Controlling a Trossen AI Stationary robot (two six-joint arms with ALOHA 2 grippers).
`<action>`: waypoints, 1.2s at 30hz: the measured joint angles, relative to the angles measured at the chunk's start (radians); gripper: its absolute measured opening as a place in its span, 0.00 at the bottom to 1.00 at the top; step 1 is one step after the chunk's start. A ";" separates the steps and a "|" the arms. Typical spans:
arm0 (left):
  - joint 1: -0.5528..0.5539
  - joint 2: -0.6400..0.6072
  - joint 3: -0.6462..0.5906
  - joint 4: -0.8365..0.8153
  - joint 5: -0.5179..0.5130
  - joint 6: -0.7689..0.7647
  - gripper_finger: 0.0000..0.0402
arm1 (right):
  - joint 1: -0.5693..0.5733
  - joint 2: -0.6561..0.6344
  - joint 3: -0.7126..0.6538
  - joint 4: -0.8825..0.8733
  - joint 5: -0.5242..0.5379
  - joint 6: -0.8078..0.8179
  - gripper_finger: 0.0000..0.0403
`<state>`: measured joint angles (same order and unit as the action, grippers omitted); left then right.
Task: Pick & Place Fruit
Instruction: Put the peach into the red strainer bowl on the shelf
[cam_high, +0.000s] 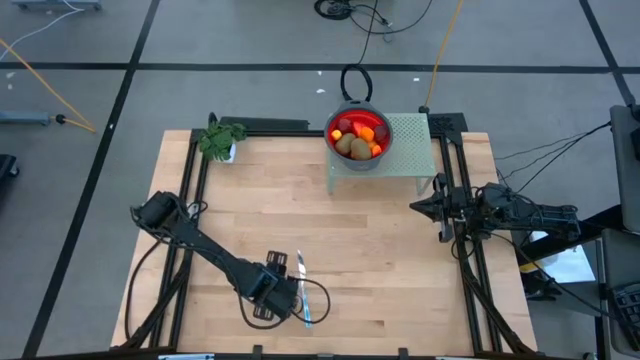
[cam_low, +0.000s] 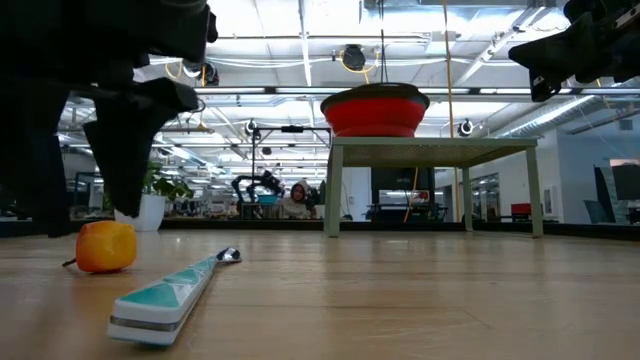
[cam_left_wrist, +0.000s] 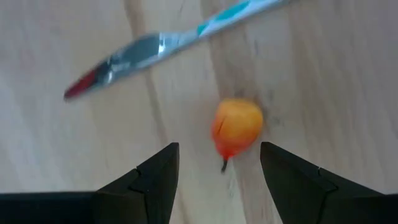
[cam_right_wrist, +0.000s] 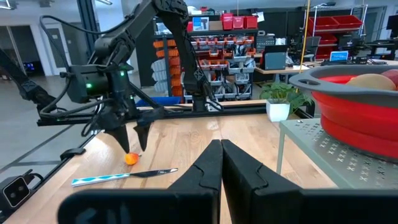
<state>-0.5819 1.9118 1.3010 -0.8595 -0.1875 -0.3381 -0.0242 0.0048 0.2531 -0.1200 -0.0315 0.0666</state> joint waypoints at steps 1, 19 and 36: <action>0.000 0.000 -0.008 0.026 0.000 0.019 0.56 | 0.000 0.000 0.000 0.000 0.000 0.000 0.00; 0.061 0.000 -0.071 0.163 0.012 0.103 0.56 | 0.000 0.000 0.000 0.000 0.002 0.030 0.00; 0.079 -0.003 -0.113 0.211 0.084 -0.127 0.56 | 0.000 0.000 0.000 0.000 0.003 0.030 0.00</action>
<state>-0.5025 1.9083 1.1882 -0.6483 -0.1040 -0.4649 -0.0245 0.0048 0.2531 -0.1204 -0.0287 0.0967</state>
